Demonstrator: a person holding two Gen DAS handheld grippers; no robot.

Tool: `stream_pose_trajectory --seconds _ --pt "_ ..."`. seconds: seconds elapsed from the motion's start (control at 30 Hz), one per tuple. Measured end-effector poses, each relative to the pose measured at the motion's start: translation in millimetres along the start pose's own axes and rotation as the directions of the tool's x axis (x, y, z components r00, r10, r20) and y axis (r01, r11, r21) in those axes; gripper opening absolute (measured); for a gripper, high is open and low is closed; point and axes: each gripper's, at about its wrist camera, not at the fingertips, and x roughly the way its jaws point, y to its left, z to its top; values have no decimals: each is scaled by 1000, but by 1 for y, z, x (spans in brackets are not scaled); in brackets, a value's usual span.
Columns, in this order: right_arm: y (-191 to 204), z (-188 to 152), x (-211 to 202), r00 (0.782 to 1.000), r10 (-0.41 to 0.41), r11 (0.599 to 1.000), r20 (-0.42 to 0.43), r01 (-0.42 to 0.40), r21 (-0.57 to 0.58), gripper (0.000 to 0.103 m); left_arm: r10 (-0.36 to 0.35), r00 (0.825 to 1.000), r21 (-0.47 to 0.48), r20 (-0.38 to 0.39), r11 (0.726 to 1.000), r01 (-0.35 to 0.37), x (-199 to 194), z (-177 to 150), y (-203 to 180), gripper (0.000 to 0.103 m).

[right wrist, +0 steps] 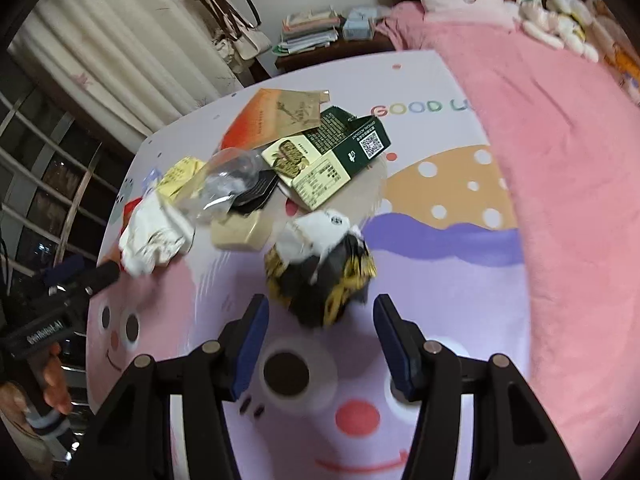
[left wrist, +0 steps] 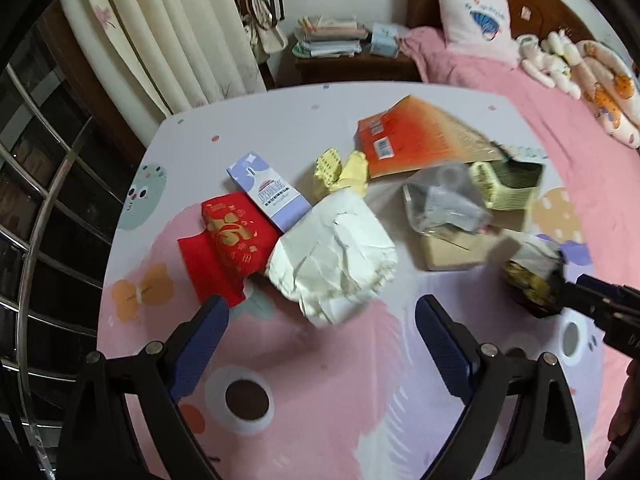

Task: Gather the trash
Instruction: 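Grasp the black-gold wrapper with right tool while left tool grasps white tissue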

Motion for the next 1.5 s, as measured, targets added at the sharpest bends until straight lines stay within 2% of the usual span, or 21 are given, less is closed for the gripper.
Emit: stream_pose_trajectory --seconds 0.17,0.37,0.5,0.6,0.67,0.83,1.03,1.23,1.3,1.4,1.5 --pt "2 12 25 997 46 999 -55 -47 -7 55 16 998 0 -58 1000 -16 33 10 0 93" --pt "11 15 36 997 56 997 -60 -59 -56 55 -2 995 -21 -97 1000 0 53 15 1 93" --pt "12 16 39 996 57 996 -68 -61 -62 55 6 993 6 -116 1000 -5 61 16 -6 93" --pt "12 16 39 996 50 996 -75 -56 -74 57 13 992 25 -129 1000 -10 65 15 -12 87" --pt "12 17 40 995 51 996 -82 -57 -74 57 6 990 27 -139 1000 -2 68 14 -14 78" --pt "15 19 43 995 41 996 -94 -49 -81 59 -12 987 -14 -158 1000 10 72 12 -10 63" --pt "19 19 45 995 21 995 -95 -29 -91 60 -40 988 -70 -151 997 30 64 4 -3 54" --pt "21 19 47 995 0 994 -96 -11 -108 61 -52 990 -106 -133 994 38 42 -6 -2 53" --pt "24 17 52 992 -29 993 -123 14 -119 62 -64 990 -120 -123 992 49 31 -11 -3 53" --pt "28 13 53 994 -42 990 -105 28 -136 63 -76 992 -126 -100 990 63 15 -16 -5 53" --pt "29 10 51 996 -37 989 -84 24 -144 53 -84 993 -125 -78 989 74 1 -22 -6 53"
